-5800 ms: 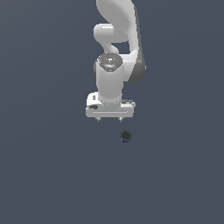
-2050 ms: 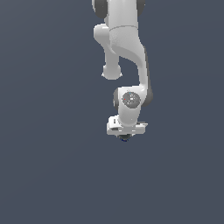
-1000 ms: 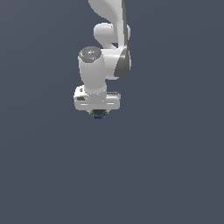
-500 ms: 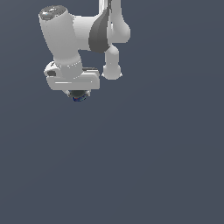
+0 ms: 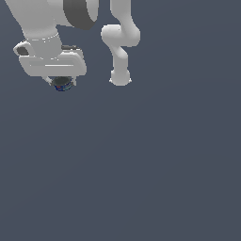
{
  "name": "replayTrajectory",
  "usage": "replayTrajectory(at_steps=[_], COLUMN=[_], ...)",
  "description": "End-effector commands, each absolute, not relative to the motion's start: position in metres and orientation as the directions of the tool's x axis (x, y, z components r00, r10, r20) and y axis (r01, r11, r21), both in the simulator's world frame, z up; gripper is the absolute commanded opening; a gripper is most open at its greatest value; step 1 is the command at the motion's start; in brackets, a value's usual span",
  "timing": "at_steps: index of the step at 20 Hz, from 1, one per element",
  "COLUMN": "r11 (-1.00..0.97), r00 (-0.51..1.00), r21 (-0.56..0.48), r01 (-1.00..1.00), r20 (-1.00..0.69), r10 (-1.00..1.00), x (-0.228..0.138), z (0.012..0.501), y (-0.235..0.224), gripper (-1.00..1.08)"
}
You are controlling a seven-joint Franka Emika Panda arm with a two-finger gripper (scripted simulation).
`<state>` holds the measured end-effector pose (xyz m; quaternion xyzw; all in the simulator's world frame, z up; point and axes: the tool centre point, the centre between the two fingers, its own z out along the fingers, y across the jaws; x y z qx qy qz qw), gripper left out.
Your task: Pick up the object and move it to a goal position.
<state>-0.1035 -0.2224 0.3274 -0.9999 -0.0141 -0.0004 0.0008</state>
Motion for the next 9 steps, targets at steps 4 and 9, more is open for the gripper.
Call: replayTrajectory(at_steps=[4, 9], r11=[-1.0, -1.0], r00=[1.0, 1.0], r21=[-0.001, 0.0], r01=[0.03, 0.03], r20=[0.0, 0.0], r10=[0.03, 0.03], x=[-0.109, -0.109], z=[0.348, 0.354], y=[-0.243, -0.248], gripper=[-1.0, -1.0])
